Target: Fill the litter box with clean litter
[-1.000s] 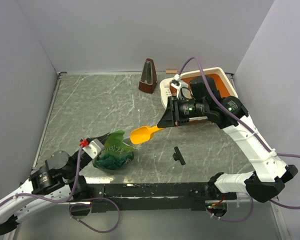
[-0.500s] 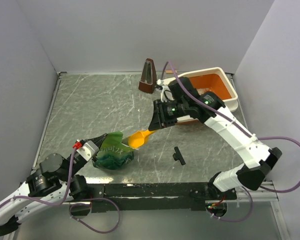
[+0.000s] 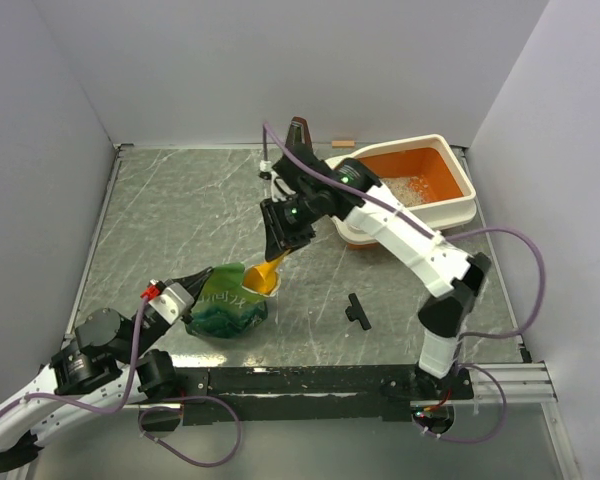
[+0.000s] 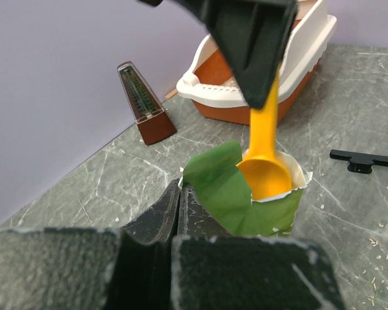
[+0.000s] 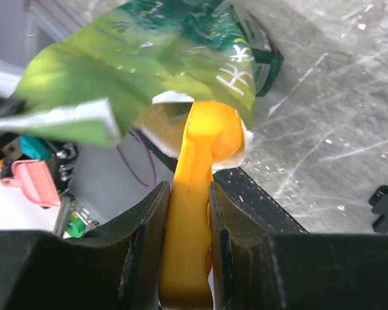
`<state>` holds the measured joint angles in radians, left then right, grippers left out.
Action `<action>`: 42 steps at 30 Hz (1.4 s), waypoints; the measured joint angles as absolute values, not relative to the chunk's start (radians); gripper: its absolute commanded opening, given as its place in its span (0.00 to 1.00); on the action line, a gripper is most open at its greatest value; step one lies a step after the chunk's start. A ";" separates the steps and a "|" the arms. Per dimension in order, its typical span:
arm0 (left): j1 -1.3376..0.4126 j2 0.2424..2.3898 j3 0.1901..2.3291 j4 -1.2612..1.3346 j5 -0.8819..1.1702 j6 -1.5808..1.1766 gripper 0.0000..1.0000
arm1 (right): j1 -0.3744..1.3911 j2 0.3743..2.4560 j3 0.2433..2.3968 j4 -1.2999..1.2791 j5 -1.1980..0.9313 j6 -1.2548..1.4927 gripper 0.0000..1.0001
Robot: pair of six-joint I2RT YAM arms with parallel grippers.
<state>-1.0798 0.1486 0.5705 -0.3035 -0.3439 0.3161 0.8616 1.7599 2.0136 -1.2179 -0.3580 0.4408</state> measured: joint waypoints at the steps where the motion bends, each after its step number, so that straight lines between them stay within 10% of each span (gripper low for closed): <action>1: -1.080 0.145 0.571 -0.303 -0.342 0.316 0.01 | 0.867 1.792 2.055 -1.241 -0.347 0.439 0.00; 10: -1.080 0.118 0.570 -0.310 -0.337 0.316 0.01 | 0.912 1.954 2.163 -1.289 -0.262 0.434 0.00; 42: -1.080 0.236 0.567 -0.301 -0.187 0.317 0.01 | 0.770 1.567 0.974 -0.104 -0.824 0.707 0.00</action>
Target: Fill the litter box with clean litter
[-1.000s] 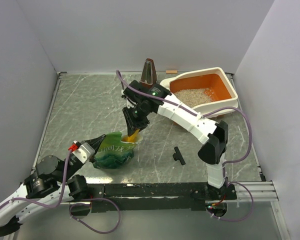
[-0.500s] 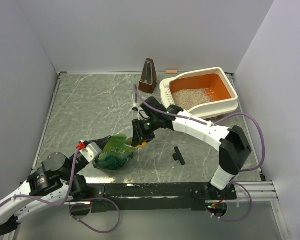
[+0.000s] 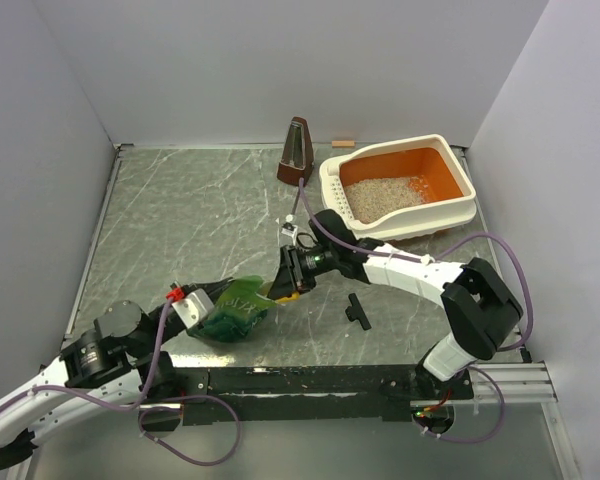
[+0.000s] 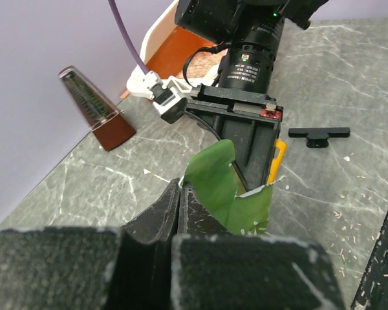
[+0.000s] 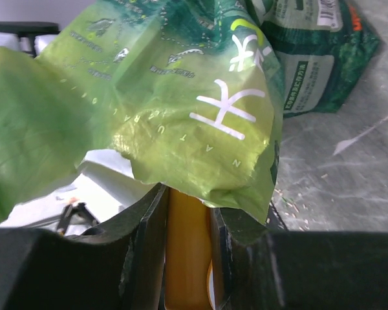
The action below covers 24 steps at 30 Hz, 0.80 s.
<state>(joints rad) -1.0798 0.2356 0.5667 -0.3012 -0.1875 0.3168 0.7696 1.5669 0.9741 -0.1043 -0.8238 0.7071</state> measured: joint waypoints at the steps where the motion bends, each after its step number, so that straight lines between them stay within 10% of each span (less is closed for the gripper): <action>1: -1.080 0.241 0.567 -0.300 -0.178 0.319 0.01 | 0.761 1.562 0.951 -0.066 -0.841 0.720 0.00; 24: -1.079 0.345 0.567 -0.286 -0.010 0.305 0.01 | 0.553 1.473 0.516 0.839 -1.069 1.206 0.00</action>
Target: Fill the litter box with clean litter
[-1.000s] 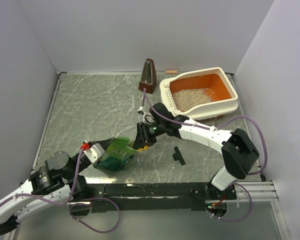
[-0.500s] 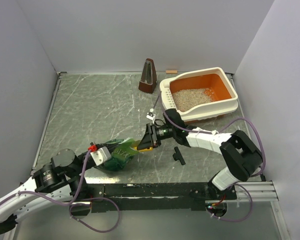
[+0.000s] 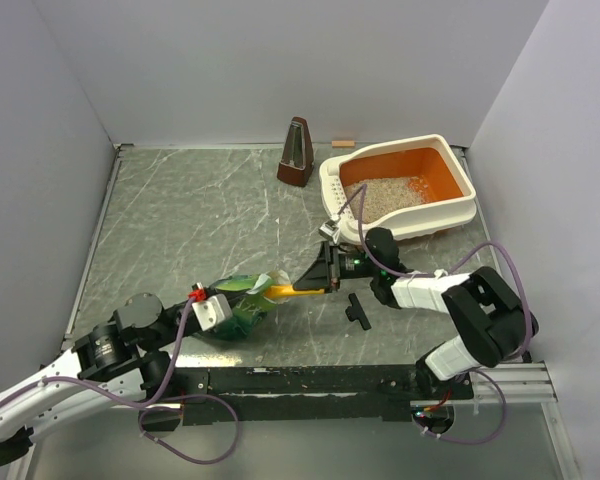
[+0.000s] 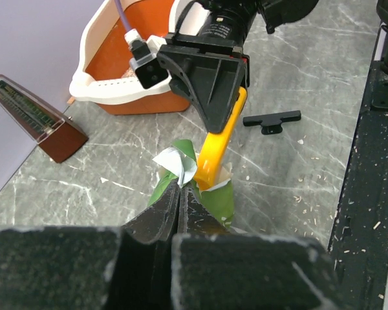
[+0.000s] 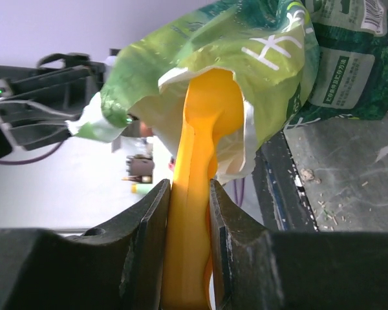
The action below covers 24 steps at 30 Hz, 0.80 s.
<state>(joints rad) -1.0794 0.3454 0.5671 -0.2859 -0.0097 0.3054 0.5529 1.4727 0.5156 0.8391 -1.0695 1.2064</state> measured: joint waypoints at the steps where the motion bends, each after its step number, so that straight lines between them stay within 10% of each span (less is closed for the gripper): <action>1: -1.079 0.350 0.567 -0.283 -0.008 0.300 0.01 | 0.540 1.483 0.500 0.896 -1.080 1.239 0.00; 24: -1.079 0.353 0.556 -0.232 -0.016 0.266 0.01 | 0.353 1.339 0.309 1.182 -1.180 1.435 0.00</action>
<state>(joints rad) -1.0794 0.3527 0.5560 -0.2321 -0.0162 0.2665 0.3531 1.3388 0.3088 1.1824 -1.1801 1.4349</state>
